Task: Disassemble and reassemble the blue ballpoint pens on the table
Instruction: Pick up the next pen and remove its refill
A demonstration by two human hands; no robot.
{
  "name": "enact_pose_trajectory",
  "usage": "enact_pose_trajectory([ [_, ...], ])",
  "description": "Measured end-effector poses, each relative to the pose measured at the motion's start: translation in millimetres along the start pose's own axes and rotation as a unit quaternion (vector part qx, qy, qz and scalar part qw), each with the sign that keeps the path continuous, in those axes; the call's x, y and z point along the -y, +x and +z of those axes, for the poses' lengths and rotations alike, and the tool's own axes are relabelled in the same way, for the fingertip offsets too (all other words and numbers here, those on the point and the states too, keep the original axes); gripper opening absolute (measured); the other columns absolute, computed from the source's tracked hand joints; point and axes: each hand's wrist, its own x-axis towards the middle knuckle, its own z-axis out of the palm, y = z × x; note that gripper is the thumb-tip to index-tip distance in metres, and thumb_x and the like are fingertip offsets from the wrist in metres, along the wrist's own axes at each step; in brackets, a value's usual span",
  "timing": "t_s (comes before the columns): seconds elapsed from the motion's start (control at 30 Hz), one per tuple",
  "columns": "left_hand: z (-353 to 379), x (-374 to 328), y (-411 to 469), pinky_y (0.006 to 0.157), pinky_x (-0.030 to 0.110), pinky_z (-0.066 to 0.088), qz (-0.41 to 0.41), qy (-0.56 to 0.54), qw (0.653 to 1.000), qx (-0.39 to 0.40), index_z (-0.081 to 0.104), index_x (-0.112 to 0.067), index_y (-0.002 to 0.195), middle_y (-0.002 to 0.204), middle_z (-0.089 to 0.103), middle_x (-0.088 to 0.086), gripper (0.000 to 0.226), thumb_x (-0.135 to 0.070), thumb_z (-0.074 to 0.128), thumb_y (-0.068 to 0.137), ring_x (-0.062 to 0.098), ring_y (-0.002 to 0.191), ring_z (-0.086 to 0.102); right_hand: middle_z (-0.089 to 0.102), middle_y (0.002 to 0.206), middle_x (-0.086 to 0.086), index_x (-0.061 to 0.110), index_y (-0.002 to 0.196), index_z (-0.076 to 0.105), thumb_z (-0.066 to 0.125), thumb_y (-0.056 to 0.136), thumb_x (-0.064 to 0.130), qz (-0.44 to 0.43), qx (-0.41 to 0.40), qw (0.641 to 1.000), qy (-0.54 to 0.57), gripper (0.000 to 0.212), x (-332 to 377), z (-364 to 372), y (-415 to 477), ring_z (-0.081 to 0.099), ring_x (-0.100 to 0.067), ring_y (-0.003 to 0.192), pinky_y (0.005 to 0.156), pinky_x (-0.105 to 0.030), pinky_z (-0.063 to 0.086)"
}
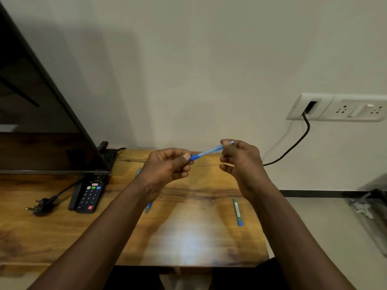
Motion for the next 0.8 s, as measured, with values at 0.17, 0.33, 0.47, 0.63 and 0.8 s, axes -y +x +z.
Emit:
enact_pose_trajectory([
  [0.17,19,-7,2,0.077,0.031,0.063,0.022,-0.002,1.0,0.003,0.077,-0.005,0.109,0.082,0.074,0.007,0.023,-0.003,0.08,0.087,0.015,0.075,0.07,0.06,0.095,-0.007,0.017,0.098,0.067,0.048,0.104,0.02,0.08,-0.035,0.944,0.319,0.02,0,12,4,0.064,-0.023,0.094,0.09,-0.038,0.05],
  [0.33,35,-6,1,0.081,0.035,0.062,0.056,0.032,0.998,0.017,0.078,-0.01,0.106,0.085,0.075,0.006,0.024,0.0,0.081,0.085,0.017,0.08,0.07,0.063,0.089,-0.007,0.019,0.082,0.057,0.041,0.1,0.023,0.137,-0.042,0.834,0.532,0.025,0,12,4,0.068,-0.03,0.095,0.097,-0.041,0.05],
  [0.47,46,-4,1,0.083,0.031,0.061,0.085,0.057,0.995,0.018,0.079,-0.015,0.105,0.091,0.078,0.003,0.026,0.001,0.081,0.085,0.017,0.086,0.07,0.054,0.071,-0.005,0.015,0.072,0.052,0.037,0.1,0.025,0.113,-0.064,0.783,0.609,0.033,5,4,4,0.057,-0.021,0.069,0.087,-0.034,0.048],
  [0.63,54,-4,0,0.084,0.026,0.06,0.111,0.046,0.993,0.016,0.077,-0.012,0.109,0.098,0.079,0.003,0.03,0.004,0.081,0.084,0.013,0.092,0.074,0.049,0.066,-0.002,0.016,0.069,0.048,0.035,0.095,0.025,0.089,-0.027,0.779,0.62,0.031,6,-4,7,0.049,-0.018,0.059,0.071,-0.032,0.042],
  [0.8,60,-3,1,0.083,0.025,0.06,0.13,0.054,0.99,0.018,0.077,-0.011,0.111,0.101,0.079,0.003,0.032,0.004,0.081,0.084,0.012,0.094,0.075,0.043,0.064,-0.001,0.016,0.069,0.046,0.032,0.094,0.026,0.062,-0.02,0.791,0.609,0.031,8,-9,7,0.042,-0.016,0.054,0.066,-0.031,0.037],
])
